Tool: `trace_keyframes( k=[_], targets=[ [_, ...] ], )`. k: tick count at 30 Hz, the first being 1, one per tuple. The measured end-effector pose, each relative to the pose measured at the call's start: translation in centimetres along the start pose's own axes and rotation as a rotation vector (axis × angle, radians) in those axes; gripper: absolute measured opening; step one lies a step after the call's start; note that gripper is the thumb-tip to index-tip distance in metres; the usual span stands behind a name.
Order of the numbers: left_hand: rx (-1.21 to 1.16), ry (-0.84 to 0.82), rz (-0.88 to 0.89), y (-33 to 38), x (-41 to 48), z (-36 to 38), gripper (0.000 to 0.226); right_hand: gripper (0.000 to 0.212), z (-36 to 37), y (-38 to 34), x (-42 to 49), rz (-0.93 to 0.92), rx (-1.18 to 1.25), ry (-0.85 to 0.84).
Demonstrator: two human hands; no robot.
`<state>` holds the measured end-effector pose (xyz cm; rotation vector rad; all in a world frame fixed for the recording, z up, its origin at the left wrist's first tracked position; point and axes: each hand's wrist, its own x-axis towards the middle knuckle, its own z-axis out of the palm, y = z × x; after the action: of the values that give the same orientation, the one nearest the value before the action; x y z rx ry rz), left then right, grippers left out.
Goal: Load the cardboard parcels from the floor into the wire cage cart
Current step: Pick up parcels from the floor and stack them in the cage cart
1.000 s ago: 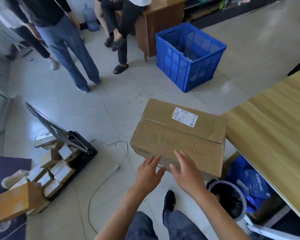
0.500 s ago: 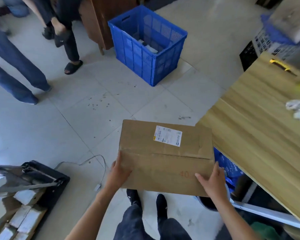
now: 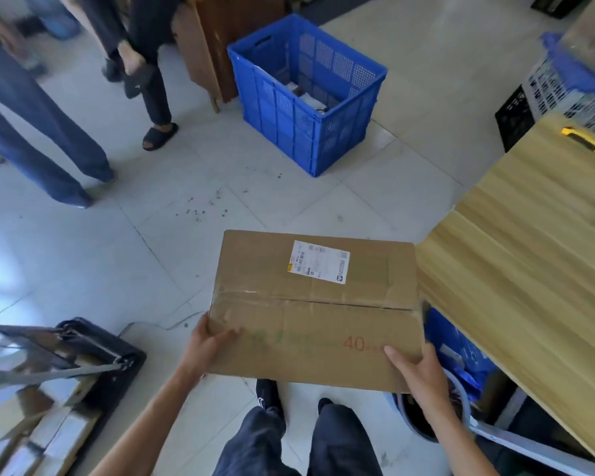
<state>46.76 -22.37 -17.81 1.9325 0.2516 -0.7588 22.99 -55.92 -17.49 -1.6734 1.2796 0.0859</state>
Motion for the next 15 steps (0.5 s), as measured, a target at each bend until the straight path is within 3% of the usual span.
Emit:
trace_keyframes(
  k=[8,15],
  targets=[
    [-0.297,0.408,0.067,-2.4,-14.7,-4.8,0.055,0.065,0.5,-8.3,-0.5,-0.305,-0.135,-0.302],
    [-0.555,0.849,-0.078,-11.5,-33.8,0.3,0.065,0.053,2.9,-11.3,-6.2,-0.62,-0.409,-0.629]
  ],
)
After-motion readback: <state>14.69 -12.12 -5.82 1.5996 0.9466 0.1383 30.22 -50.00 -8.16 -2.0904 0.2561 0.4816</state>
